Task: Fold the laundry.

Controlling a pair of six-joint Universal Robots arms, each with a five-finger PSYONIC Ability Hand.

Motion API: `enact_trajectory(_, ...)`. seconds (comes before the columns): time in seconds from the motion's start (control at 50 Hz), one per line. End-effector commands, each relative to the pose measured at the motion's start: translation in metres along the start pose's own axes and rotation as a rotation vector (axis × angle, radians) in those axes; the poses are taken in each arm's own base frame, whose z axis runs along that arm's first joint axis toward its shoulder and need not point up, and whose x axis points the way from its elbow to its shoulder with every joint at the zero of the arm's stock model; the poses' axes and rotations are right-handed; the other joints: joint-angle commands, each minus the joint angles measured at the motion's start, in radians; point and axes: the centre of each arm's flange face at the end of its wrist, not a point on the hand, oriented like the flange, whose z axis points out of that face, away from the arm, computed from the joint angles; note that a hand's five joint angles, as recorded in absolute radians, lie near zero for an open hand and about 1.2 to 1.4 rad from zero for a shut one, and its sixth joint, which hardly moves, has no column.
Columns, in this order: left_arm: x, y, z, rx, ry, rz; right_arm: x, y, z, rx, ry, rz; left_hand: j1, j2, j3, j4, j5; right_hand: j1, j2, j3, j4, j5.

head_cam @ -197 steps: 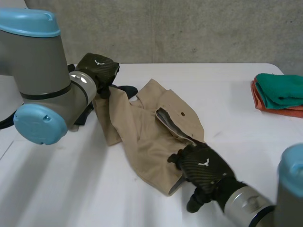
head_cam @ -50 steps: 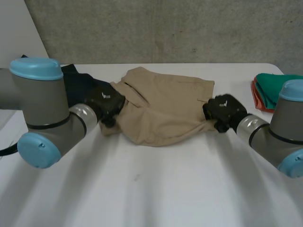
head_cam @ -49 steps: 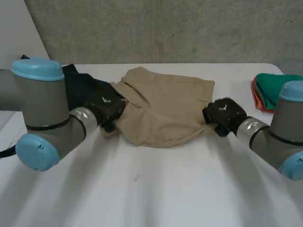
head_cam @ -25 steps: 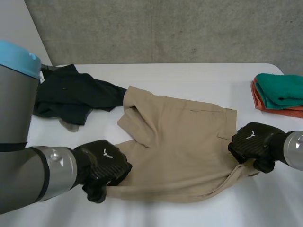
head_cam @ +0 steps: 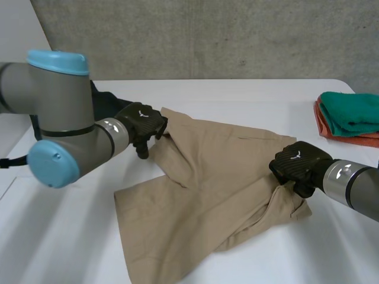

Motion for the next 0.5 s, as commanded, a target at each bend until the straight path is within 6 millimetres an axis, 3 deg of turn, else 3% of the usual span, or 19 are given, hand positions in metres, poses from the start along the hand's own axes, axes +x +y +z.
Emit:
enact_trajectory(0.02, 0.004, 0.016, 0.035, 0.028, 0.028, 0.023, -0.004, 0.004, 0.003, -0.008, -0.013, 0.004, 0.035, 0.034, 0.031, 0.039, 0.037, 0.266, 0.222, 0.207, 0.199, 0.201)
enact_trajectory(0.4, 0.022, 0.027, 0.075, 0.045, 0.018, 0.12, -0.009, 0.007, 0.006, -0.016, -0.029, 0.005, 0.037, 0.037, 0.034, 0.042, 0.04, 0.266, 0.222, 0.207, 0.199, 0.201)
enact_trajectory(0.5, 0.025, 0.028, 0.08, 0.02, -0.013, 0.156, -0.008, 0.008, 0.006, -0.015, -0.026, 0.007, 0.199, 0.198, 0.195, 0.203, 0.201, 0.266, 0.222, 0.207, 0.199, 0.201)
